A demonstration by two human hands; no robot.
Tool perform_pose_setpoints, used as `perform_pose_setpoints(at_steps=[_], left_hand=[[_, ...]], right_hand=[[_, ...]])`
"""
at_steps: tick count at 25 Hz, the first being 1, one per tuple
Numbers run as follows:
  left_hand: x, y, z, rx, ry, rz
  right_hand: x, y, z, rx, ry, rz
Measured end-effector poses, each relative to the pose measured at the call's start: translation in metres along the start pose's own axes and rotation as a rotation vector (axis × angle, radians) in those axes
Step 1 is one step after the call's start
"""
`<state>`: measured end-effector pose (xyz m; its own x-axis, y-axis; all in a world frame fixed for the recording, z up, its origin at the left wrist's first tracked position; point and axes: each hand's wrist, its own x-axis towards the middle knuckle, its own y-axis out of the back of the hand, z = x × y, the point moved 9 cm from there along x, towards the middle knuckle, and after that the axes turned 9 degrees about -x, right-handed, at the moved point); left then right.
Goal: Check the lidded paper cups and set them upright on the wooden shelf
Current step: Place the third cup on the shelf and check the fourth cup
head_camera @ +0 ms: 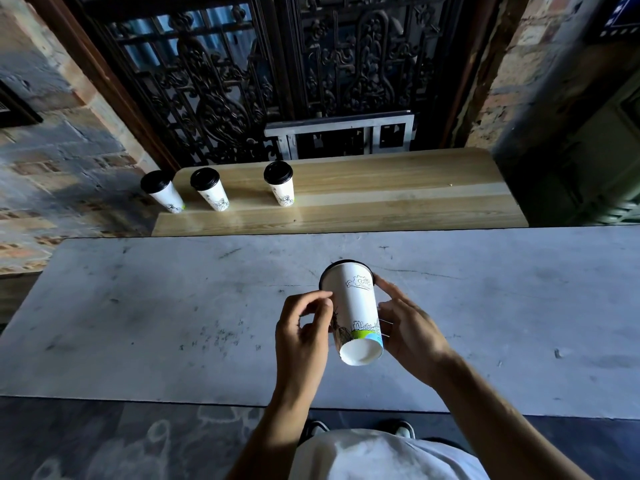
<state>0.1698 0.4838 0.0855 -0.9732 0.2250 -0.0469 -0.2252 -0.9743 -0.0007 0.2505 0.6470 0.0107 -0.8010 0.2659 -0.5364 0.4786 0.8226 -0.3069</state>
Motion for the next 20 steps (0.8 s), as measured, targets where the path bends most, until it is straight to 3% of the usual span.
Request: perform_pose_setpoints(at_steps=[14, 20], left_hand=[[-0.002, 0.003, -0.016, -0.041, 0.047, -0.057], [-0.005, 0.000, -0.001, 0.038, -0.082, -0.083]], right_hand=[[0.000, -0.001, 0.005, 0.050, -0.021, -0.011], [0.002, -0.001, 0.010, 0.109, -0.021, -0.046]])
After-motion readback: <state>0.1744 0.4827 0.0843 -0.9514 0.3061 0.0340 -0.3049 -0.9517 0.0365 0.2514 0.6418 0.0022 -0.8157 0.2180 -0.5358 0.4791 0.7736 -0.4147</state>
